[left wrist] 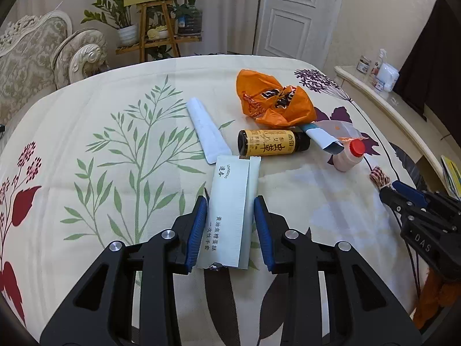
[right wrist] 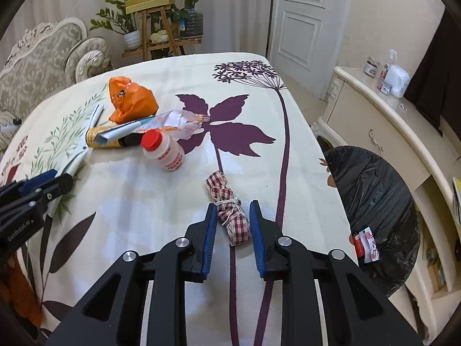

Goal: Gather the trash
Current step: 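Carry the white sachet and checkered bundle with both tools over the black bin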

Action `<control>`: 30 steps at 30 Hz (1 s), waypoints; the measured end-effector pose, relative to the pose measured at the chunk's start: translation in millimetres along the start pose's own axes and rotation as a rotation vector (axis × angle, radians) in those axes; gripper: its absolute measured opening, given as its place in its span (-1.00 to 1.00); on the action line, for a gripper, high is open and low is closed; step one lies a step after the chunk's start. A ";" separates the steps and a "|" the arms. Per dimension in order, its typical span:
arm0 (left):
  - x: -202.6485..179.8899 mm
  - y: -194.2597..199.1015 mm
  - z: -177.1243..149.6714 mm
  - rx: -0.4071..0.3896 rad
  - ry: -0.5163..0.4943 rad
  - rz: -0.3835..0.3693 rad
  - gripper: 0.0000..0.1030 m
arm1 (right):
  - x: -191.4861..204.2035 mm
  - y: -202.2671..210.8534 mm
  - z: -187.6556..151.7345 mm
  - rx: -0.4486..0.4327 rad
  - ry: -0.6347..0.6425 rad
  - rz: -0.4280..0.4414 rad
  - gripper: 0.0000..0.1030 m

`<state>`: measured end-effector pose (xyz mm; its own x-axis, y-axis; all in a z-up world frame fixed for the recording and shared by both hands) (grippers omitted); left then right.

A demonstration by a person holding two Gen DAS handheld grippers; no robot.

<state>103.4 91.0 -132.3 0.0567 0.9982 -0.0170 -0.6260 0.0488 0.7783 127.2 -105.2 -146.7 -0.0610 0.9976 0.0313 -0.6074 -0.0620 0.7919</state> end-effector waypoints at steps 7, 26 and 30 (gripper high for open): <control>2.4 9.0 -3.6 -0.017 0.026 0.018 -0.36 | -0.6 12.7 2.4 -0.040 -0.034 0.015 -0.65; -92.6 33.7 15.2 -0.107 -0.069 -0.097 -0.36 | -69.4 67.9 8.5 -0.188 -0.185 -0.047 -0.65; -120.6 31.3 22.3 -0.117 -0.112 -0.117 -0.36 | -96.0 72.4 6.7 -0.205 -0.216 -0.088 -0.65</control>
<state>94.3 -28.6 -91.9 0.2163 0.9759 -0.0282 -0.6961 0.1743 0.6965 94.4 -205.3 -88.4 0.1551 0.9813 0.1139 -0.7511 0.0422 0.6589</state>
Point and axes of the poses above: each gripper's, at about its wrist camera, not at the fingertips, and y roughly against the way its jaws point, x to its left, z to its top, the point moved 8 cm from there along -y, roughly the way its jaws point, and after that the axes turned 5 degrees about -y, right-handed, at the moved point
